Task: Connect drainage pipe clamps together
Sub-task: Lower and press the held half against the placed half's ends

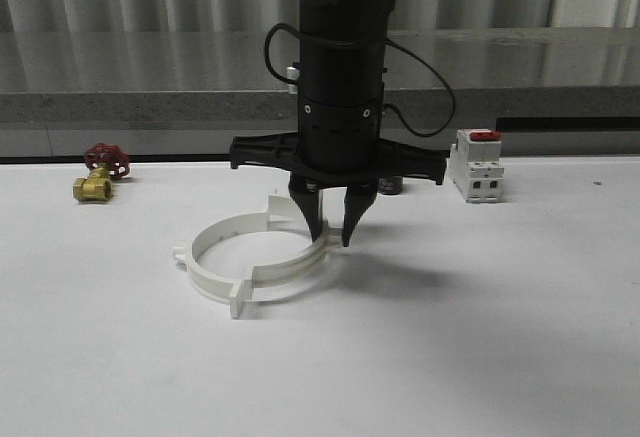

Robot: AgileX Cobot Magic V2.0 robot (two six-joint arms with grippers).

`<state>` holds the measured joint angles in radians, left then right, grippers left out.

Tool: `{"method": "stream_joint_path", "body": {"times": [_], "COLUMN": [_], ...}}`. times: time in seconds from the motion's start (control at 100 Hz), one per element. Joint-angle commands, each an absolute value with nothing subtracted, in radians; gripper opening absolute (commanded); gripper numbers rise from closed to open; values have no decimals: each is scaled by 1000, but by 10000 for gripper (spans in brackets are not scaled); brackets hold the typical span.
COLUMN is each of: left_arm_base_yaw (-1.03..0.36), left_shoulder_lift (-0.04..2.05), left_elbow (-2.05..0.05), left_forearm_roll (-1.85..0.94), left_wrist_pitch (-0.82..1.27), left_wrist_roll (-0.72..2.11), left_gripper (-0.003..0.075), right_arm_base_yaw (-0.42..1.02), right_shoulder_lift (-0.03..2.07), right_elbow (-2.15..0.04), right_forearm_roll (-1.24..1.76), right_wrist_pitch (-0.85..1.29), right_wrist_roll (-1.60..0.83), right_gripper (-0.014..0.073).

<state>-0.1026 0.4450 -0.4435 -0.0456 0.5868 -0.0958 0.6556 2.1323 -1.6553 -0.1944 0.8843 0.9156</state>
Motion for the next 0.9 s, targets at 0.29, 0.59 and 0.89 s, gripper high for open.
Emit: {"method": "stream_joint_path", "body": {"times": [0.29, 0.59, 0.89], "left_arm_base_yaw": [-100, -100, -100], "left_shoulder_lift": [449, 449, 449], "left_elbow": [-472, -472, -472], "left_forearm_roll": [-56, -56, -56], "left_wrist_pitch": [514, 514, 514], "left_wrist_roll": [-96, -96, -96], "left_gripper": [-20, -20, -20], "right_arm_base_yaw": [656, 656, 656], "right_shoulder_lift": [2095, 2109, 2112], "right_elbow": [-1686, -1686, -1686], "right_forearm_roll": [-219, -202, -185], "right_wrist_pitch": [869, 866, 855], "right_wrist_roll": [919, 926, 926], "right_gripper": [143, 143, 211]}}
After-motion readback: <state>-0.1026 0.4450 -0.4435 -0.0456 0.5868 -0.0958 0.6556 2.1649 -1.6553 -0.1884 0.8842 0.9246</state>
